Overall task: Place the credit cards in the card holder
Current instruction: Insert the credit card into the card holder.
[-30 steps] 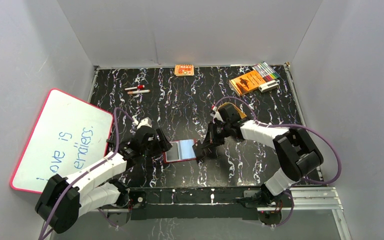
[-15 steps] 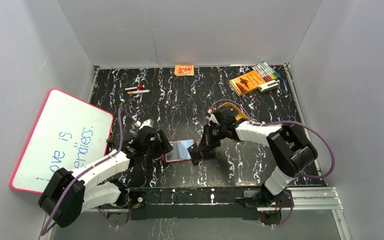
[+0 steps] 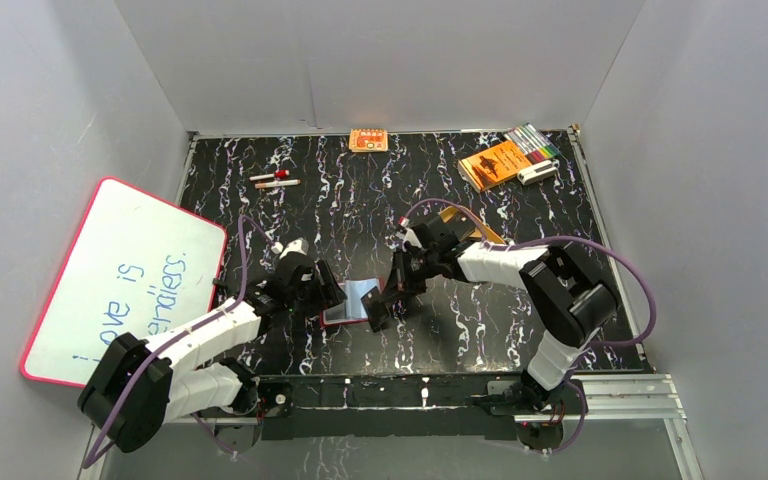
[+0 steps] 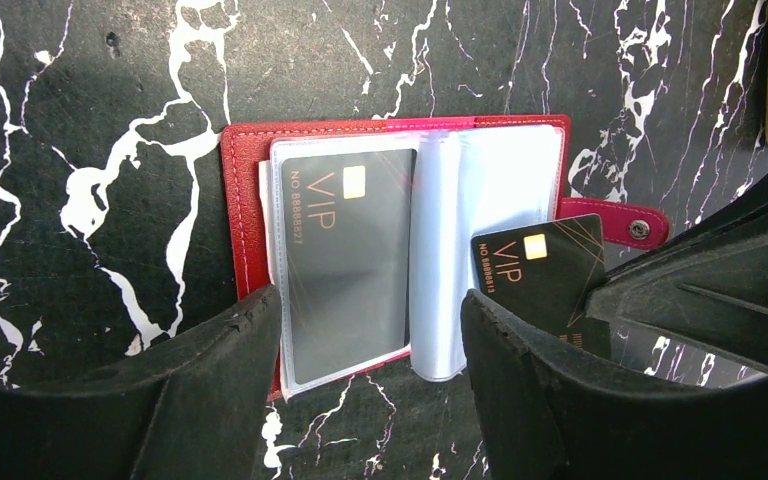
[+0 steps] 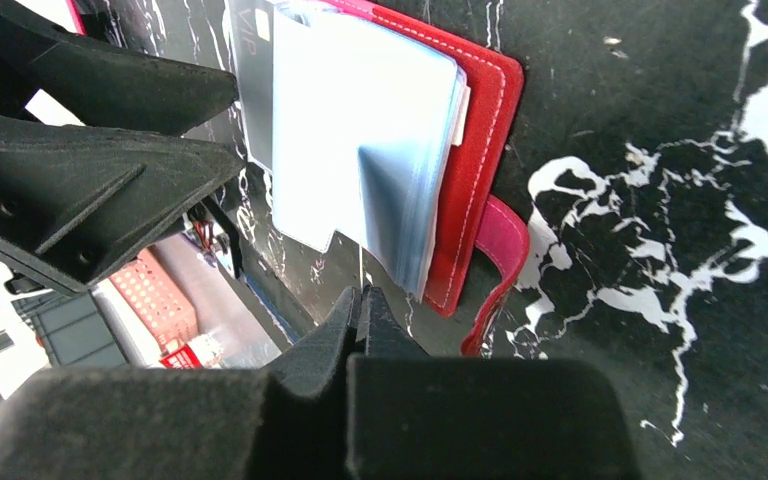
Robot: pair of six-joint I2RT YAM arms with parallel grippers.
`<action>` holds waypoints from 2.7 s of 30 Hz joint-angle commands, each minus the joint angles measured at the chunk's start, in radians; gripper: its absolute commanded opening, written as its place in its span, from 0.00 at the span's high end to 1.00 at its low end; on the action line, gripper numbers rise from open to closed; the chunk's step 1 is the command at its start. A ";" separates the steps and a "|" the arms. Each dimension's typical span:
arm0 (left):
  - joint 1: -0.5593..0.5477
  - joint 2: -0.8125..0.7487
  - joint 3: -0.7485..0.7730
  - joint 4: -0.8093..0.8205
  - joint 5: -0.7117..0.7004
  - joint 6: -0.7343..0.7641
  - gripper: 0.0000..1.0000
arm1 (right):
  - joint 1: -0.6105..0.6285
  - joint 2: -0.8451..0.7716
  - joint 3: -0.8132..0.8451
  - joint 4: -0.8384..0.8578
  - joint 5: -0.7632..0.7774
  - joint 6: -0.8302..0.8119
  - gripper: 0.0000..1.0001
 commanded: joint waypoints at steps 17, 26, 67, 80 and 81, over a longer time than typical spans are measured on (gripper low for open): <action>0.003 -0.053 0.006 -0.054 -0.047 0.010 0.38 | 0.065 0.068 0.080 0.151 -0.038 0.087 1.00; 0.003 -0.092 0.016 -0.089 -0.065 0.008 0.38 | 0.097 0.108 0.111 0.171 -0.042 0.101 1.00; 0.004 0.274 0.206 -0.105 -0.149 0.028 0.89 | 0.099 -0.067 0.067 0.068 0.079 0.028 1.00; 0.004 0.230 0.193 -0.113 -0.158 0.022 0.90 | 0.069 0.011 0.048 0.075 0.067 0.079 1.00; 0.004 0.229 0.191 -0.112 -0.158 0.020 0.89 | 0.070 0.020 0.049 0.084 0.055 0.082 1.00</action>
